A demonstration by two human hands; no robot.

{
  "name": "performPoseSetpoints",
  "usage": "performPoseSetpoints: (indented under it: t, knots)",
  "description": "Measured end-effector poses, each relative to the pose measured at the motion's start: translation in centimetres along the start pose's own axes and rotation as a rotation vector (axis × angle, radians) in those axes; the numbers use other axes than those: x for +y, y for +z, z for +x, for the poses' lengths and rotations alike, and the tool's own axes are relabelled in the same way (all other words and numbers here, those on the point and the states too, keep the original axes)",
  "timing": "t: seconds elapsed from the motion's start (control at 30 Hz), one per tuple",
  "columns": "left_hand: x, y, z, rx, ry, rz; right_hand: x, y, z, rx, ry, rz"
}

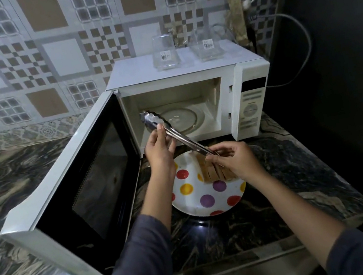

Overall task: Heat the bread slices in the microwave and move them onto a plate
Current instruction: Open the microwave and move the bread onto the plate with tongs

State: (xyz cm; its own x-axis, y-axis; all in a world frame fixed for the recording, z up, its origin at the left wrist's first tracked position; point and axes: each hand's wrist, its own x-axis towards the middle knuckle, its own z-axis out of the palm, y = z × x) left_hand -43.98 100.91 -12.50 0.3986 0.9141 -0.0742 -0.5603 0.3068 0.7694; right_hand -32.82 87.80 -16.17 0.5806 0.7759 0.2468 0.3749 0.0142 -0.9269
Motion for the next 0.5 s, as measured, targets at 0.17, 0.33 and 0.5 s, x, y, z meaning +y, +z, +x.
performPoseSetpoints:
  t: [0.17, 0.33, 0.5]
  knots:
    - [0.6, -0.4, -0.1, -0.014, 0.044, -0.023, -1.1, 0.3, 0.3, -0.141, -0.008, -0.036]
    - [1.5, -1.5, 0.0, 0.007, 0.085, -0.036, -1.4, 0.3, 0.4, -0.257, 0.014, 0.019]
    - [1.5, -2.1, 0.1, -0.031, 0.12, -0.002, -2.5, 1.5, 0.9, -0.197, 0.005, -0.022]
